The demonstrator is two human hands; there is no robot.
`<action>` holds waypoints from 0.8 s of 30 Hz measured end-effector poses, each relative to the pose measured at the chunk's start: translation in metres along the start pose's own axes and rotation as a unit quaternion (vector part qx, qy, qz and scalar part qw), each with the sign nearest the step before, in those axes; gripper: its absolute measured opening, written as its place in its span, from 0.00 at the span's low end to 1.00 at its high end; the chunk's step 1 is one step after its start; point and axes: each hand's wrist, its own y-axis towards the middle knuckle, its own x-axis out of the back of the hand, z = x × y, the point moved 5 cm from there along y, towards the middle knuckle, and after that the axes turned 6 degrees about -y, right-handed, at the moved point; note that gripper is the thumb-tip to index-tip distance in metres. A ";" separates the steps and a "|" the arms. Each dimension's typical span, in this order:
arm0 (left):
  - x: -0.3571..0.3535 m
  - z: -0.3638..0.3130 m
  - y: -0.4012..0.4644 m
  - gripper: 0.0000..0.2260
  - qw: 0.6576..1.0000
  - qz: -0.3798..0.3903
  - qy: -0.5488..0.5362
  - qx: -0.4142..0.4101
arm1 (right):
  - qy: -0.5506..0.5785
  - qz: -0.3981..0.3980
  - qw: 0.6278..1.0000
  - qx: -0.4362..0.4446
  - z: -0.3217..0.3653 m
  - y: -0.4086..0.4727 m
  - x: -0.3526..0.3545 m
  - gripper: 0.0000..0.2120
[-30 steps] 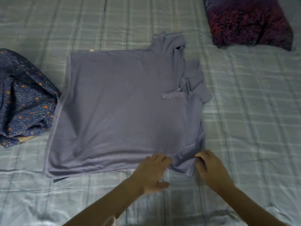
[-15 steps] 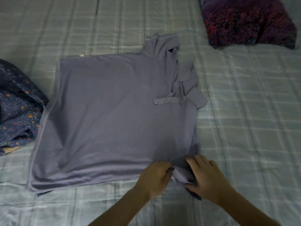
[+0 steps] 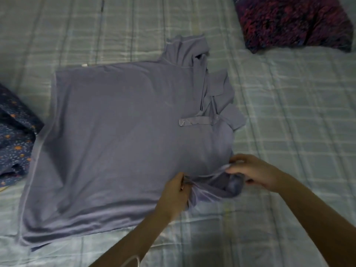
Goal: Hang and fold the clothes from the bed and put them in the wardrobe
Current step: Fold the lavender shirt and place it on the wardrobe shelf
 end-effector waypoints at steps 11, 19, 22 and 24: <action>0.001 -0.035 0.009 0.16 0.868 -0.016 0.343 -0.359 | -0.416 -0.262 0.782 0.384 -0.003 -0.025 -0.039 0.19; -0.003 0.005 0.020 0.25 0.803 0.128 0.478 -0.332 | -0.482 -0.270 0.771 0.317 -0.022 -0.012 -0.047 0.23; 0.017 -0.023 0.038 0.24 0.793 0.138 0.451 -0.386 | -0.513 -0.270 0.750 0.316 0.003 0.002 -0.050 0.17; 0.047 -0.051 0.073 0.21 0.805 0.108 0.439 -0.384 | -0.506 -0.285 0.765 0.278 0.025 0.017 -0.038 0.14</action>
